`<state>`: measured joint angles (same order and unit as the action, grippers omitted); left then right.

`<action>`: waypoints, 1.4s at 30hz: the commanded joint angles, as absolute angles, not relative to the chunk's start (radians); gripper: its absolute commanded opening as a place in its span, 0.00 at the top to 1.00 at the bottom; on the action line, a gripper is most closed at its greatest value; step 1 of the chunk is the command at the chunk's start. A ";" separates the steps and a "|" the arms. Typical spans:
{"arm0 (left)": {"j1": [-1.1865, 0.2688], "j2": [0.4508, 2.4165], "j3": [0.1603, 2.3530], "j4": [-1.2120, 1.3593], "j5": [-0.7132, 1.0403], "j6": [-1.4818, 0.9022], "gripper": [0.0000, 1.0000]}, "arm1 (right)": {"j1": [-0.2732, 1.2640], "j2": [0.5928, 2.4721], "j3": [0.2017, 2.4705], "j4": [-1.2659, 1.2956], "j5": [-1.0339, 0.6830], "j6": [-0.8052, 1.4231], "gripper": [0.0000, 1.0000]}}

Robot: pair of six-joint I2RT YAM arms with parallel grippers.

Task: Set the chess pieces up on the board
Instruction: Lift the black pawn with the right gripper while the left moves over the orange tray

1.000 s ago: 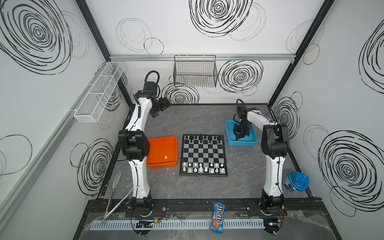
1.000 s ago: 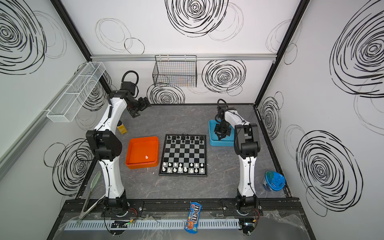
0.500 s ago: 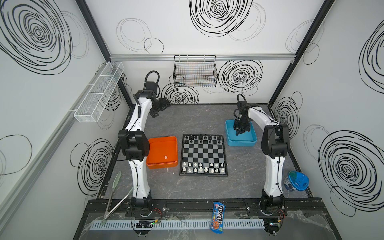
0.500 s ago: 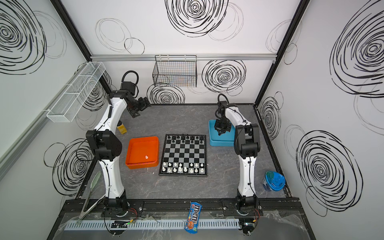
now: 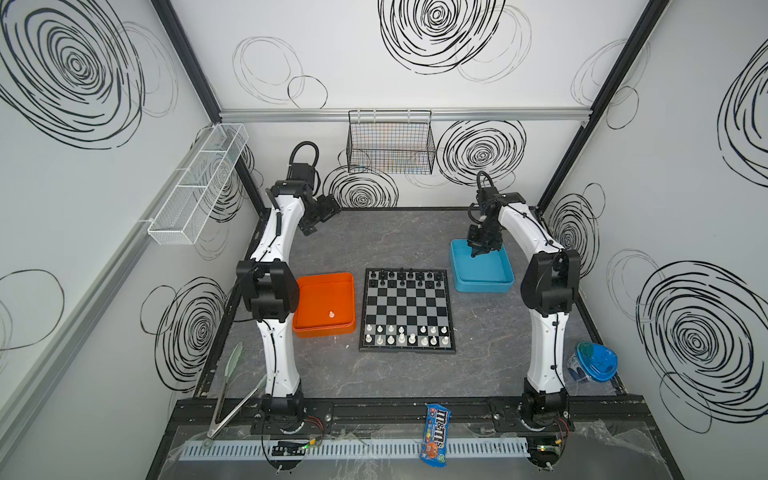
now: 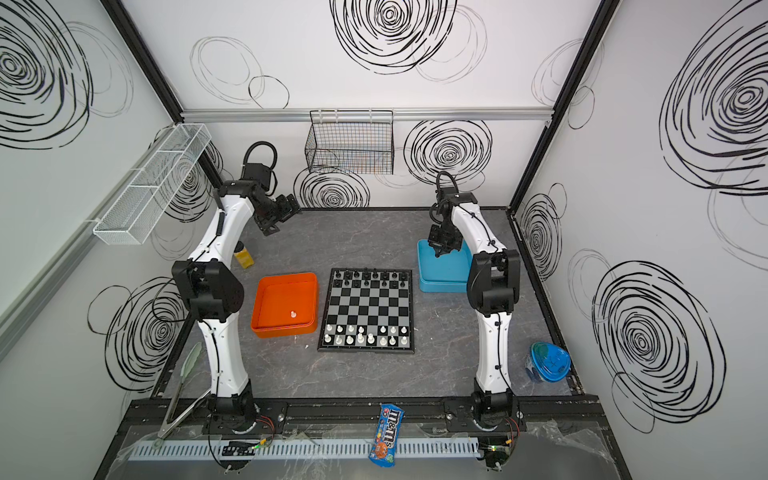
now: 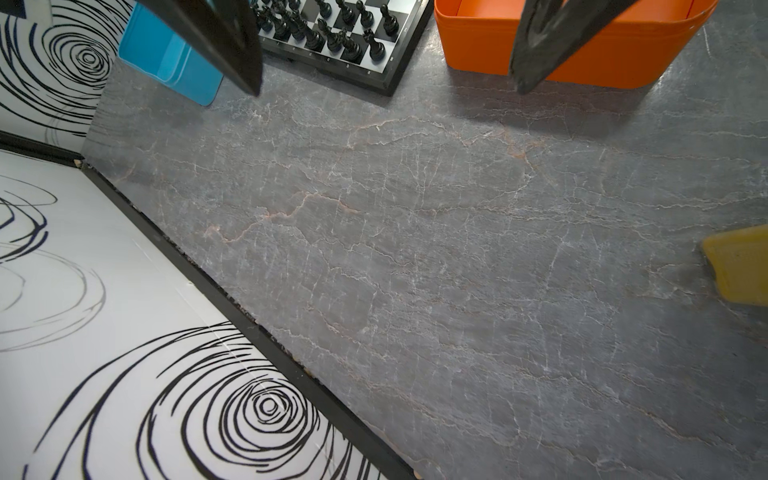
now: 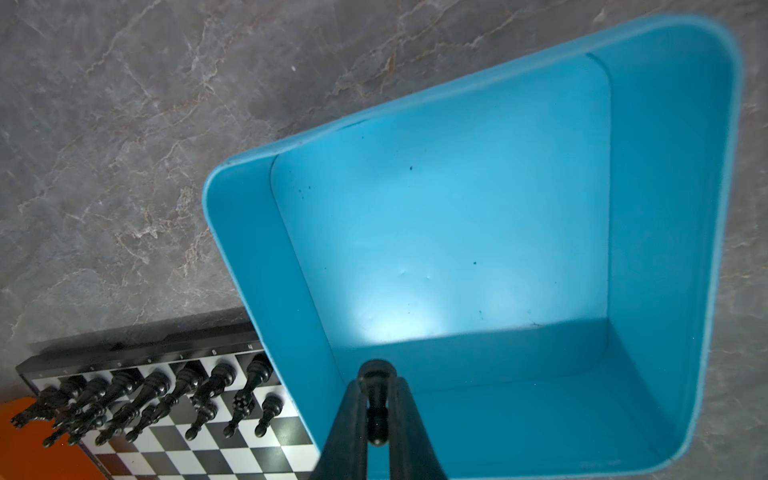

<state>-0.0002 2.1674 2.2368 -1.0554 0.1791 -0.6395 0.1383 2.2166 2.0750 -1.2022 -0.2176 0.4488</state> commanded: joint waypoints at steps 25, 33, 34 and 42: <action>-0.147 1.788 1.876 -1.017 -0.072 -0.571 0.04 | 0.381 2.099 2.112 -1.251 -0.225 0.419 0.87; -0.195 1.556 1.470 -0.753 -0.092 -0.537 0.04 | 0.407 1.991 1.900 -1.079 -0.205 0.384 0.86; -0.198 1.544 1.451 -0.738 -0.088 -0.521 0.04 | 0.407 1.977 1.870 -1.058 -0.209 0.380 0.86; -0.251 1.509 1.382 -0.694 -0.101 -0.433 0.04 | 0.442 1.953 1.770 -0.973 -0.207 0.344 0.85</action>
<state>-0.2150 1.5536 1.4014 -0.7563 -0.0719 -0.4801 0.4202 1.9644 1.7733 -1.0103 -0.2283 0.3725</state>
